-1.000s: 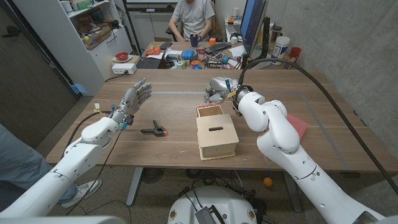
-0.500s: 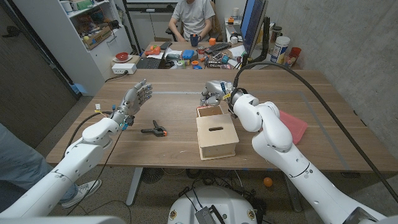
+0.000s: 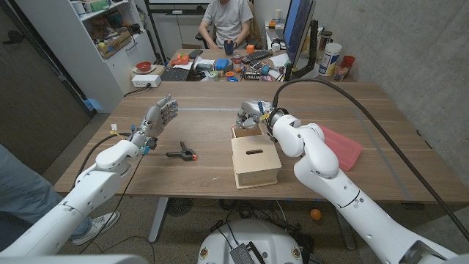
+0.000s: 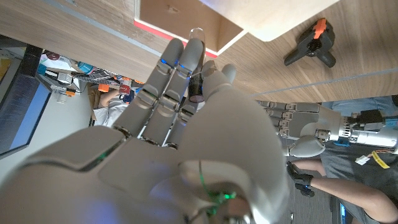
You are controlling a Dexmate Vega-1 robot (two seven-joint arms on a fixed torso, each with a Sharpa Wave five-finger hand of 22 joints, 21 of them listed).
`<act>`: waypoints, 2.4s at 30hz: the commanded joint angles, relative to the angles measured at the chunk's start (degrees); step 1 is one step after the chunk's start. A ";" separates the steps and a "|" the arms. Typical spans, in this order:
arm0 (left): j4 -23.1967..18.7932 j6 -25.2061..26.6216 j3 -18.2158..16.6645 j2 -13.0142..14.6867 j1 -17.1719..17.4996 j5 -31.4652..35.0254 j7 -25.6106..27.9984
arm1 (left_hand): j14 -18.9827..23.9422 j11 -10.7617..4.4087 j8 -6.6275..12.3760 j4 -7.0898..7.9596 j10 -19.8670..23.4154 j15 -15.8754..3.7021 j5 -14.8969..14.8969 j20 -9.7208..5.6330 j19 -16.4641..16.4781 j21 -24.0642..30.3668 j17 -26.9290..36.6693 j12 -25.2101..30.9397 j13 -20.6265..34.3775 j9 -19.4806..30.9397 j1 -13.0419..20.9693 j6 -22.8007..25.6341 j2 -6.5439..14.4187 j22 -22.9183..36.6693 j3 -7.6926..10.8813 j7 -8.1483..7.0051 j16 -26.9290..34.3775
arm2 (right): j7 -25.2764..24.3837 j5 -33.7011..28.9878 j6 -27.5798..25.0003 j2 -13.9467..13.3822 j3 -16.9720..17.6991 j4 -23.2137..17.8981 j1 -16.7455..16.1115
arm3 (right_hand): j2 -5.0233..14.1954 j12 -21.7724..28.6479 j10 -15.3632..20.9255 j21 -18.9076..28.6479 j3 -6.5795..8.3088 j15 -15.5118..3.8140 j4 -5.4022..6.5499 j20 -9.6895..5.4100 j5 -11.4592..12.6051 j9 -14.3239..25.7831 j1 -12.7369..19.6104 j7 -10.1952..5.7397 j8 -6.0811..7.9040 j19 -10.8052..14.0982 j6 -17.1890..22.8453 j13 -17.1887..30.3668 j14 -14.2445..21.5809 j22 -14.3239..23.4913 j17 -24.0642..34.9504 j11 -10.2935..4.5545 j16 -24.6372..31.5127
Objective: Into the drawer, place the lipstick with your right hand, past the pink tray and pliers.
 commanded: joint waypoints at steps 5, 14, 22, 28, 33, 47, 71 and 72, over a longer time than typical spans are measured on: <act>-0.10 -0.30 -0.90 0.38 1.07 -0.21 0.26 | -0.24 -0.07 -0.03 -0.31 -0.02 -0.03 -0.11 0.14 -0.19 0.17 0.13 -0.19 -0.03 0.29 0.26 -0.09 0.51 0.21 0.28 0.02 0.07 | 3.82 0.22 -3.49 -1.38 -1.04 0.11 0.75 | 0.05 -0.25 8.26 0.62 0.41 -2.84 0.42 -2.11 0.19 0.06 -0.44 -0.66 0.03 -0.52 -0.53 0.05 0.13 0.06 0.29 -1.70 -0.97; 0.07 -0.38 -0.69 0.25 0.76 -0.05 0.01 | -0.23 0.01 0.01 -0.34 0.00 0.01 -0.13 0.19 -0.20 0.18 0.13 -0.19 -0.03 0.29 0.24 0.01 0.44 0.21 0.26 -0.02 0.08 | 5.98 -0.60 -4.39 -2.67 -0.60 -2.54 -0.22 | -0.29 -1.75 5.20 1.19 -0.59 -1.79 2.03 -0.51 -0.15 0.04 -4.08 -2.45 -0.80 -2.27 -3.04 0.37 -2.15 -0.09 1.11 -2.19 -2.82; -0.07 -0.12 -0.07 0.04 0.25 0.13 -0.10 | -0.20 0.05 0.03 -0.36 0.04 0.08 -0.13 0.38 -0.26 0.18 0.13 -0.18 -0.04 0.29 0.22 0.06 0.37 0.21 0.25 -0.06 0.09 | 5.72 -1.20 -4.29 -2.98 0.01 -3.89 -1.04 | -1.38 -2.02 4.20 1.46 -1.59 -1.22 2.99 0.44 -0.32 -0.02 -6.97 -2.67 -1.54 -2.42 -5.13 0.82 -2.96 -0.32 1.25 -1.70 -3.74; -0.07 -0.03 0.36 -0.15 0.05 0.37 0.03 | -0.20 0.07 0.04 -0.37 0.13 0.16 -0.13 0.47 -0.27 0.18 0.13 -0.14 -0.04 0.29 0.21 0.10 0.33 0.21 0.24 -0.02 0.10 | 2.22 -4.64 -4.26 -2.54 -0.64 -4.04 -2.62 | -2.94 -1.77 4.93 1.99 -3.11 -0.84 4.19 0.94 -0.18 -0.10 -10.43 -2.39 -1.79 -1.49 -5.74 0.89 -1.92 -0.46 1.33 -1.47 -3.78; -0.26 -0.04 0.35 -0.21 0.27 0.31 0.22 | -0.17 0.13 0.08 -0.38 0.15 0.22 -0.13 0.46 -0.27 0.20 0.13 -0.14 -0.04 0.29 0.20 0.21 0.29 0.21 0.23 0.02 0.12 | 2.11 -7.18 -3.75 -1.67 -1.17 -3.00 -3.08 | -5.24 -2.28 4.87 2.10 -5.37 -0.53 5.86 1.22 0.86 -0.40 -14.76 -2.43 -2.18 -1.53 -6.06 0.31 -2.45 -0.55 0.44 -1.30 -5.22; -1.00 -0.08 0.08 -0.09 1.37 0.11 0.78 | -0.16 0.16 0.07 -0.42 0.20 0.25 -0.12 0.58 -0.27 0.22 0.13 -0.13 -0.04 0.30 0.21 0.24 0.23 0.21 0.22 -0.04 0.12 | 1.12 -6.34 -1.23 0.05 -0.55 -0.92 -3.71 | -7.38 -5.91 0.61 0.47 -8.46 4.58 8.47 4.69 3.12 -1.33 -20.62 -2.19 -5.04 -4.82 -9.41 -1.43 -8.36 -0.76 -5.00 0.39 -11.42; -3.70 -4.69 -0.52 0.71 2.46 1.53 0.11 | 0.66 0.18 0.39 -0.42 1.17 0.25 -0.02 0.70 0.18 0.43 0.13 0.22 -0.04 0.31 0.44 1.26 0.70 0.21 0.53 0.02 0.41 | -35.28 46.56 16.81 2.41 19.13 -2.00 -17.52 | 1.53 -9.23 -8.97 -3.38 -6.78 6.21 13.25 4.52 0.15 -1.26 -28.05 3.28 -10.97 -10.10 -23.13 -2.08 -19.36 -0.95 -5.92 6.41 -13.85; -4.09 -5.00 -0.64 0.80 2.64 1.74 0.34 | 0.68 0.20 0.42 -0.42 1.19 0.24 -0.01 0.72 0.29 0.47 0.12 0.22 -0.04 0.32 0.50 1.35 0.80 0.21 0.59 -0.01 0.41 | -35.42 49.42 17.85 2.10 19.31 -1.15 -17.15 | 1.53 -9.27 -9.39 -3.73 -6.80 6.52 13.41 4.65 0.08 -1.25 -28.38 3.40 -10.93 -10.73 -23.41 -2.09 -19.86 -0.97 -6.00 6.75 -13.88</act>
